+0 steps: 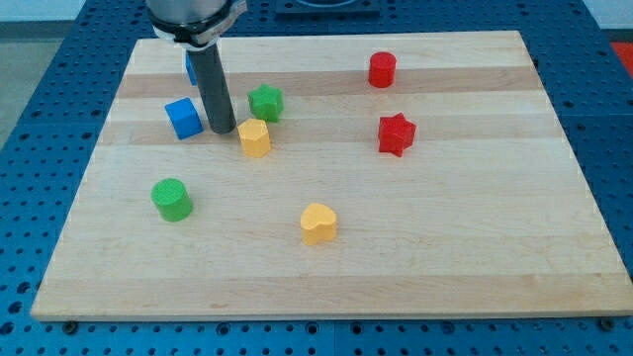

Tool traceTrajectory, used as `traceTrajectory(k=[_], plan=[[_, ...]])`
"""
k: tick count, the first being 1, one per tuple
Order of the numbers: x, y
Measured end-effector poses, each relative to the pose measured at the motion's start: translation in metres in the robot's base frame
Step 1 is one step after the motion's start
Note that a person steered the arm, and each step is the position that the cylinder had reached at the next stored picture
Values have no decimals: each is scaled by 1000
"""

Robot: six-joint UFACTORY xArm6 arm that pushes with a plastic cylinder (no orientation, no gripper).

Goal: Move the yellow hexagon and yellow heart diagonal to each other

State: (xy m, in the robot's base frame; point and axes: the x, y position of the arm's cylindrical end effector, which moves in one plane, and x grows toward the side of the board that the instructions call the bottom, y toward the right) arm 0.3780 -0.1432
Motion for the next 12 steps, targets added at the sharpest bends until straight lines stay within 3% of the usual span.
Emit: traceTrajectory(k=[3, 9, 12], plan=[[3, 14], [87, 66], [85, 66]])
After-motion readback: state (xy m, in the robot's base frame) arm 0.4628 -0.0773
